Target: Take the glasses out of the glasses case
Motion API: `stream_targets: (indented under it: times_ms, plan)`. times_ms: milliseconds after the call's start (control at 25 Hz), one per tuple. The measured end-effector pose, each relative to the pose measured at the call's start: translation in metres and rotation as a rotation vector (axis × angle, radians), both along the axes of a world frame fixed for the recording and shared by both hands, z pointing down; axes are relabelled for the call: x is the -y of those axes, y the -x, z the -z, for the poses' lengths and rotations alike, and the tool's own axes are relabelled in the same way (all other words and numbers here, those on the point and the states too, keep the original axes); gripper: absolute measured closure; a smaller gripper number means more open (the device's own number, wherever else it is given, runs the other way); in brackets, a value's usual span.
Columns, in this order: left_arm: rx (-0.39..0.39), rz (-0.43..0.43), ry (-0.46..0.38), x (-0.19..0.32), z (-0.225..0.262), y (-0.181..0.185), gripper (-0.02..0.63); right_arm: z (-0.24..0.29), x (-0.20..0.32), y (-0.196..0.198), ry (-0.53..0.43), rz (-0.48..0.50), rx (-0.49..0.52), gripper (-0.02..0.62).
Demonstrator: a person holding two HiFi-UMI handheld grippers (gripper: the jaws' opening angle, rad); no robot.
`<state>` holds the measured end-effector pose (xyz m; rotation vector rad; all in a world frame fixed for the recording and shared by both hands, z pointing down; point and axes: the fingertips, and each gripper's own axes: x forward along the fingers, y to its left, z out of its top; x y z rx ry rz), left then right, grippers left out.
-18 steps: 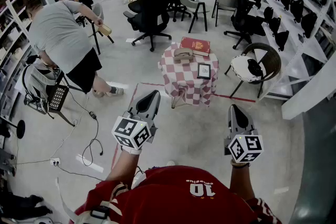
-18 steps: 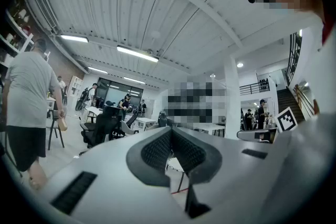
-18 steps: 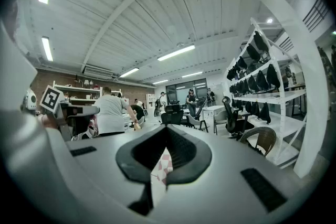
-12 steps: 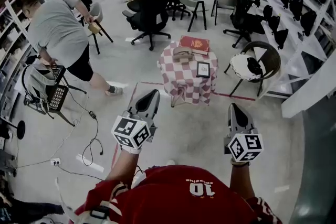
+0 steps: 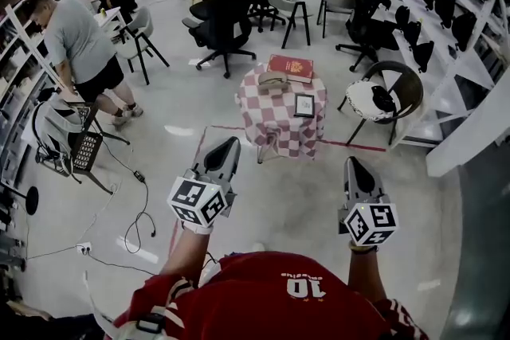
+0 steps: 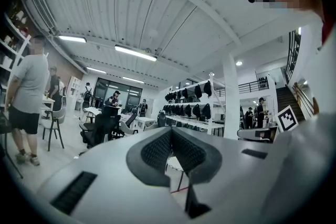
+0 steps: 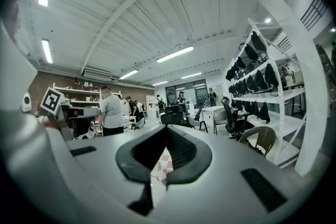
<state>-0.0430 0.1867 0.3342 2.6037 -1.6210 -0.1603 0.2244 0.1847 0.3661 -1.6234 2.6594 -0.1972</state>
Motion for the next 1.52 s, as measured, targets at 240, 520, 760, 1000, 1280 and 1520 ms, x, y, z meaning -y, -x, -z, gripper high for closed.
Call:
stream_targets:
  times_ms: [240,520,760,1000,1280,1520]
  plan:
    - [0.006,0.0,0.002,-0.004,0.003,-0.01,0.598,-0.001,-0.005,-0.007,0.009,0.017,0.011,0.578]
    - [0.017,0.01,0.001,-0.007,0.001,-0.024,0.598,-0.005,-0.004,-0.019,0.008,0.04,0.029,0.578]
    - [0.035,0.018,0.009,-0.015,0.001,-0.039,0.598,-0.009,-0.007,-0.031,0.017,0.063,0.038,0.578]
    - [0.058,0.032,0.017,-0.023,-0.004,-0.055,0.598,-0.017,-0.014,-0.046,0.021,0.081,0.062,0.578]
    - [0.073,0.027,0.02,-0.026,-0.008,-0.068,0.598,-0.029,-0.016,-0.062,0.037,0.068,0.08,0.578]
    - [0.064,0.021,0.036,-0.004,-0.021,-0.061,0.598,-0.041,0.006,-0.054,0.057,0.063,0.084,0.578]
